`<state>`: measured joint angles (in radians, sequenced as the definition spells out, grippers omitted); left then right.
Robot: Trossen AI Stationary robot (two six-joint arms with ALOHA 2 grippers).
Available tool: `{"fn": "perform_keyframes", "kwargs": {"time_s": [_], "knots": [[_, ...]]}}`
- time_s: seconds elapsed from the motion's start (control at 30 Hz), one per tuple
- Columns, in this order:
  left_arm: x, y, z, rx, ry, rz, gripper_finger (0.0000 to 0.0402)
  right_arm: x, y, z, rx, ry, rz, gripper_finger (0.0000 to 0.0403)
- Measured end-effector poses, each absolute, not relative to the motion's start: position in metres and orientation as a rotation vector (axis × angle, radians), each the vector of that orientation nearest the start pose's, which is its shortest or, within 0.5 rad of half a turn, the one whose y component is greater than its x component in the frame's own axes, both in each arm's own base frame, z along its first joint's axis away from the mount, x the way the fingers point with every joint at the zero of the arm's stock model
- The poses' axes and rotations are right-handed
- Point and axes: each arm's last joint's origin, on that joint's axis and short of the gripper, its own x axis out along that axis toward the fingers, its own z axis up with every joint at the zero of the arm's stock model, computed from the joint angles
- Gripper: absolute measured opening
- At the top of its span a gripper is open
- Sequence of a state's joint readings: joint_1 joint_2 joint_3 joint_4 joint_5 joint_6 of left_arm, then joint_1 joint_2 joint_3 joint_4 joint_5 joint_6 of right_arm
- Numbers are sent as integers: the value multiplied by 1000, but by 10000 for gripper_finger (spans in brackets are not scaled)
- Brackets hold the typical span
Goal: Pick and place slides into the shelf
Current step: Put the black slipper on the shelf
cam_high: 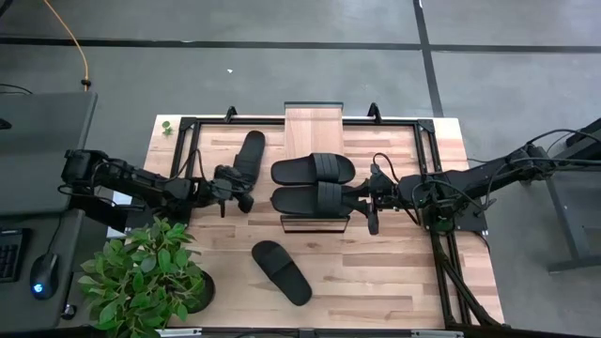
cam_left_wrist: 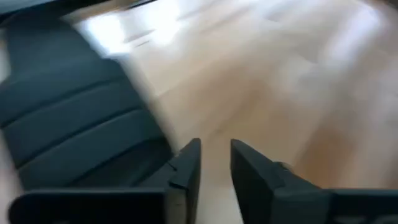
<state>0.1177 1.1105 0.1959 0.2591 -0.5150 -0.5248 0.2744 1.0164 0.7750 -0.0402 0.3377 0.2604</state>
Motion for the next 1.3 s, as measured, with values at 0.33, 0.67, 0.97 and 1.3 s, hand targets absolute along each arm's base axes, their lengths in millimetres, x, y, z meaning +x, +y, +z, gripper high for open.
{"fn": "perform_keyframes", "kwargs": {"time_s": [0.33, 0.67, 0.97, 1.3], "knots": [[182, 34, 145, -54, 779, 605, 186, 218, 51, 299, 167, 280, -100, 110], [175, 37, 145, 152, 884, 702, 218, 218, 51, 299, 168, 280, -100, 110], [175, 38, 145, 278, 923, 694, 219, 218, 51, 299, 165, 278, -116, 110], [182, 39, 138, 367, 965, 650, 219, 218, 51, 299, 164, 276, -124, 110]]}}
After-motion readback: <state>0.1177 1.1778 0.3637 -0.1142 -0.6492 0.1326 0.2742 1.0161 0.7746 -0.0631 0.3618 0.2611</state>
